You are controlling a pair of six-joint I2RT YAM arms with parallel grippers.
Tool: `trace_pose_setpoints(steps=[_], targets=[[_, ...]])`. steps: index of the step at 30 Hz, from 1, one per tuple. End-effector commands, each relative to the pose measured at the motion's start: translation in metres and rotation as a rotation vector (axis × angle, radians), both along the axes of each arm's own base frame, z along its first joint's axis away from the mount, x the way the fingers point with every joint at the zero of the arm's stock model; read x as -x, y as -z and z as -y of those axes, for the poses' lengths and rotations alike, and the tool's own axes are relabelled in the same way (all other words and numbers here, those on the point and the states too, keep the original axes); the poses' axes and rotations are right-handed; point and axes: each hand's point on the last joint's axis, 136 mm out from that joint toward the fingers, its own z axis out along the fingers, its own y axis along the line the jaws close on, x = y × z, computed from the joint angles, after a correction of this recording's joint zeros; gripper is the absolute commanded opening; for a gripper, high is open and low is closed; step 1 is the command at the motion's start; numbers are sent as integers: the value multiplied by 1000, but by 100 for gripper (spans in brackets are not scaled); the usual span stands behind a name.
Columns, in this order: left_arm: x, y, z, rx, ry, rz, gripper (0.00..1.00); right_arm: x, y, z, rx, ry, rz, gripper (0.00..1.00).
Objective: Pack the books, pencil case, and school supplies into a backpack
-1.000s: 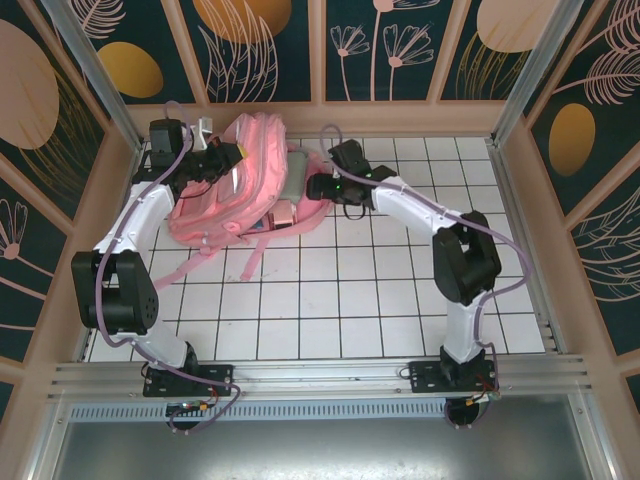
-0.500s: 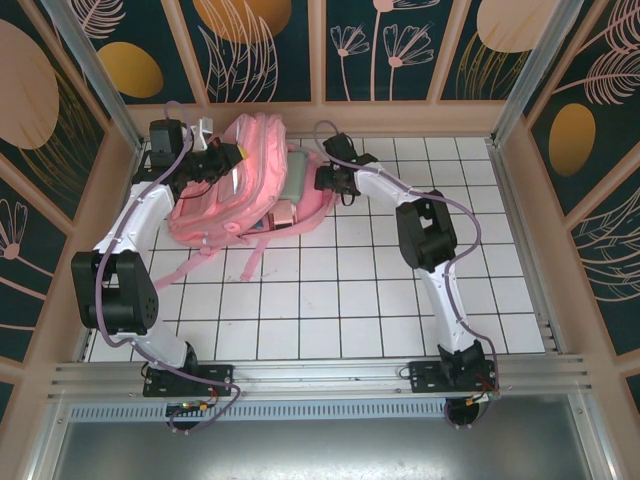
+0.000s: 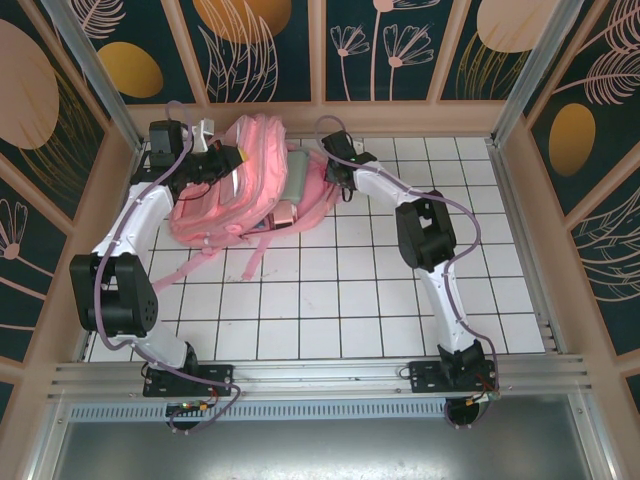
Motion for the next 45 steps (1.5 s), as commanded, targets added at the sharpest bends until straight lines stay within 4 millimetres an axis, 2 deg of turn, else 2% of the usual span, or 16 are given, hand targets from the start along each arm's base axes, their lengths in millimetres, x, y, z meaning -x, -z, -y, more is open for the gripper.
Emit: trace_pose_setpoints(steps=[1, 2, 5, 11, 15, 18, 20, 21, 22, 24, 27, 31, 32, 36, 42, 45], targets=[[6, -20, -6, -42, -2, 67, 0, -20, -47, 90, -79, 291, 119, 57], [6, -19, -6, -43, 0, 66, 0, -19, -50, 88, -141, 265, 132, 58], [6, -18, -2, -24, 16, 62, 0, -26, -58, 46, -254, 31, 183, 62], [8, -19, 1, -1, 34, 60, 0, -44, -19, 1, -113, -97, 53, 68], [11, -20, 2, 5, 43, 62, 0, -46, -7, -22, -34, -170, 99, 70], [13, -19, 3, 9, 49, 60, 0, -48, 0, -27, -4, -182, 108, 70], [14, -17, 3, 10, 51, 55, 0, -49, 3, -27, -8, -174, 100, 64], [14, -17, 3, 11, 51, 55, 0, -49, 2, -30, -21, -179, 99, 52], [14, -16, 4, 12, 51, 54, 0, -48, 1, -32, -37, -183, 99, 46], [14, -15, 3, 13, 51, 50, 0, -49, -5, -36, -42, -185, 116, 48], [14, -13, 4, 17, 53, 44, 0, -50, -20, -48, -18, -226, 162, 42], [14, -14, 4, 19, 55, 49, 0, -47, -49, -63, -57, -268, 201, 5], [15, -15, 4, 20, 54, 49, 0, -45, -59, -67, -73, -278, 212, 0], [15, -13, 5, 23, 56, 48, 0, -32, -103, -82, -149, -316, 267, 0], [13, -9, 6, 41, 61, 38, 0, -20, -174, -80, -232, -319, 384, 0], [11, -7, 6, 38, 58, 36, 0, -16, -188, -78, -247, -317, 396, 0]])
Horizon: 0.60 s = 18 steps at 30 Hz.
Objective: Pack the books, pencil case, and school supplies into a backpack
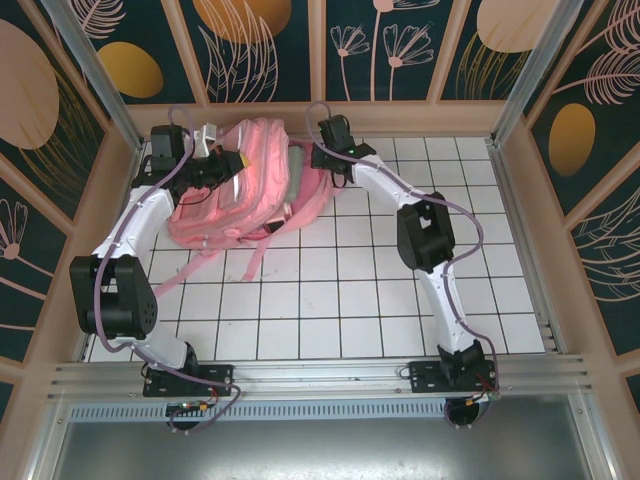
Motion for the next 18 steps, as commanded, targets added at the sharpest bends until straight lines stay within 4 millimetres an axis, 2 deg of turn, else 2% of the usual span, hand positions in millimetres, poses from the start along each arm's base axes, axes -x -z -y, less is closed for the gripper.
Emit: trace_pose_setpoints(steps=[1, 6, 9, 18], targets=[[1, -15, 1, 25, 24, 54, 0, 1, -109, -5, -154, -1, 189, 0], [-3, -21, 3, 46, 26, 62, 0, 11, -90, 10, -114, 54, 129, 0], [-4, -22, 14, 63, 52, 63, 0, 22, -73, 26, -99, 92, 88, 0], [-1, -14, 86, 84, 170, 44, 0, 54, -17, 114, -68, 259, -29, 0]])
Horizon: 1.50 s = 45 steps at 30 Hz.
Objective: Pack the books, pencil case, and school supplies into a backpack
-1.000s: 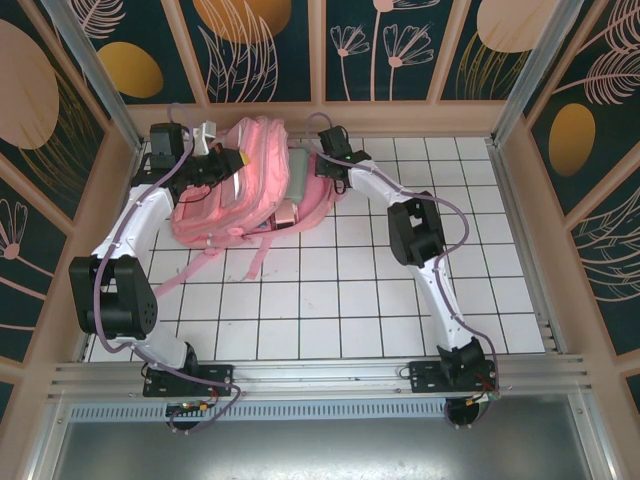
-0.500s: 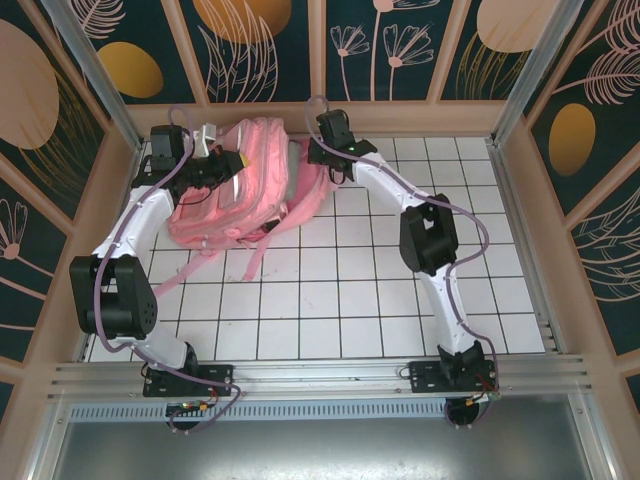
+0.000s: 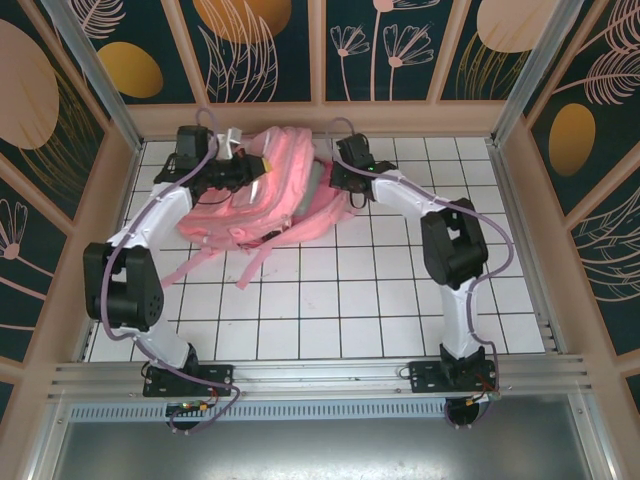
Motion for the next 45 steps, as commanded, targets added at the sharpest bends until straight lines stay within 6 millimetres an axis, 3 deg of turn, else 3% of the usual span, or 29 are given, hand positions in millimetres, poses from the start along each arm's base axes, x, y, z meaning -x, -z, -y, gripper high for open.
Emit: trace_pose_setpoints(steps=[1, 9, 15, 16, 20, 24, 27, 31, 37, 45], targets=[[-7, -19, 34, 52, 58, 75, 0, -11, -39, 50, -53, 133, 96, 0], [4, 0, 102, 58, 146, 24, 0, -2, -5, 109, -21, 199, 23, 0], [13, 13, 144, 60, 194, -15, 0, 11, 1, 156, -48, 278, 2, 0], [14, 14, 147, 57, 195, -22, 0, 14, 0, 163, -52, 287, 2, 4], [8, 10, 145, 31, 179, -1, 27, 24, -5, 175, -39, 311, -4, 45], [3, 0, 140, -5, 166, 32, 51, 37, -16, 181, -32, 338, -5, 50], [-1, -8, 126, -29, 121, 59, 62, 51, -28, 186, -40, 365, 4, 53], [-6, -6, 91, -68, 12, 54, 80, 74, -51, 173, -49, 343, 30, 55], [6, 17, 30, -123, -160, -28, 79, 113, -65, 114, -42, 209, 28, 55], [44, 62, -19, -223, -346, -138, 69, 172, -37, 15, -82, -71, -41, 53]])
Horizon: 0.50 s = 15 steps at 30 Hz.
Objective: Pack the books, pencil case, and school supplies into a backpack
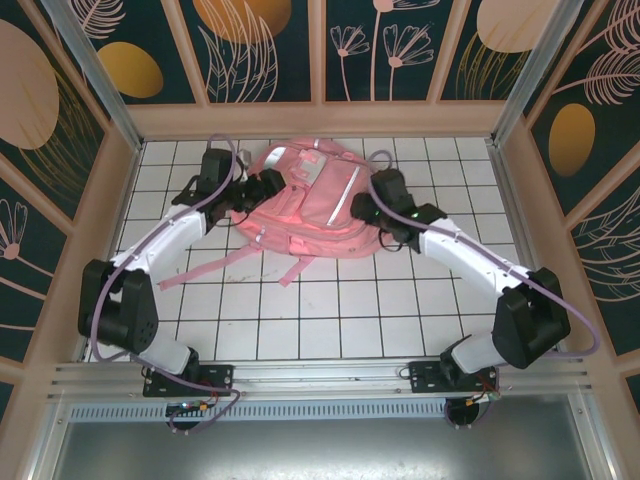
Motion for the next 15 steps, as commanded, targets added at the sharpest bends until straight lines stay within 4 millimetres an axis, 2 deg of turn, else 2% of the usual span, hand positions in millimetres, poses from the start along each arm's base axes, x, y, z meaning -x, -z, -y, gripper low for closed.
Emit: trace_pose_setpoints(steps=[1, 4, 6, 11, 15], targets=[[18, 23, -19, -43, -100, -71, 69, 29, 22, -30, -18, -102, -56, 53], [40, 49, -31, -47, -155, -148, 67, 45, 44, -48, -57, -174, -103, 51], [53, 60, -38, -36, -190, -177, 67, 50, 57, -51, -57, -201, -119, 51], [78, 85, -38, 5, -203, -238, 66, 28, 78, -20, 50, -139, -110, 50], [86, 93, -22, 26, -163, -253, 64, -2, 87, 5, 54, -91, -108, 50]])
